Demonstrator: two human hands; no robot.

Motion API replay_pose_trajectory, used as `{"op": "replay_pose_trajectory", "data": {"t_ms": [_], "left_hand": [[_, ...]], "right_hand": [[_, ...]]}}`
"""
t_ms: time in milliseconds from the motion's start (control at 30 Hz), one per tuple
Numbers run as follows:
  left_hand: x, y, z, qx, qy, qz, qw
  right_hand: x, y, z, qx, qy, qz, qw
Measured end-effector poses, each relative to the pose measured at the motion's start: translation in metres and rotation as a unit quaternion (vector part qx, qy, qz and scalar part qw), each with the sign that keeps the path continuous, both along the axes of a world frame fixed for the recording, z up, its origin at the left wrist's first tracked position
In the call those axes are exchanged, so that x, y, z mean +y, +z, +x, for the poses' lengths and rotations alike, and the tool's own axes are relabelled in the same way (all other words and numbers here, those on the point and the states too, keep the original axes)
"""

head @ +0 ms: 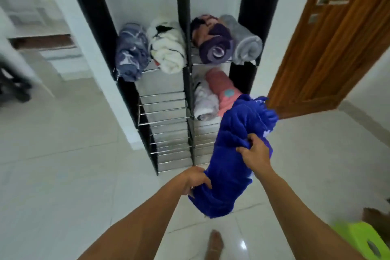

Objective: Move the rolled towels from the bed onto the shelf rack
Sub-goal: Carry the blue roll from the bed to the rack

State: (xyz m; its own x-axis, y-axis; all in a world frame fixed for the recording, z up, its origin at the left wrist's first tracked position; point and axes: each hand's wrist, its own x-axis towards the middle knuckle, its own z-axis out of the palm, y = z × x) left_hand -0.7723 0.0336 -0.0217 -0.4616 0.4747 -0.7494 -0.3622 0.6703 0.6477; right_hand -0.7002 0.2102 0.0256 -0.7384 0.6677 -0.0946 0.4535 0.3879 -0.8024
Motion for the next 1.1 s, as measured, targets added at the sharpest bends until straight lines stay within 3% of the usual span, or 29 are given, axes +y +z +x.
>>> {"op": "replay_pose_trajectory", "data": {"t_ms": [267, 467, 700, 900, 1100], "left_hand": [[-0.029, -0.026, -0.088, -0.069, 0.126, -0.054, 0.988], [-0.049, -0.037, -0.134, -0.115, 0.214, -0.045, 0.969], [-0.050, -0.046, -0.222, -0.079, 0.258, -0.015, 0.963], [-0.026, -0.061, -0.306, 0.043, 0.277, -0.001, 0.960], [0.003, -0.095, -0.351, 0.117, 0.250, 0.009, 0.961]], "right_hand": [[-0.029, -0.025, -0.162, -0.057, 0.214, 0.008, 0.975], [-0.053, -0.040, -0.247, -0.105, 0.309, 0.014, 0.945], [-0.056, -0.047, -0.345, -0.125, 0.291, 0.016, 0.948], [-0.044, -0.052, -0.426, -0.122, 0.230, -0.022, 0.965], [-0.019, -0.086, -0.468, -0.231, 0.233, -0.048, 0.943]]}}
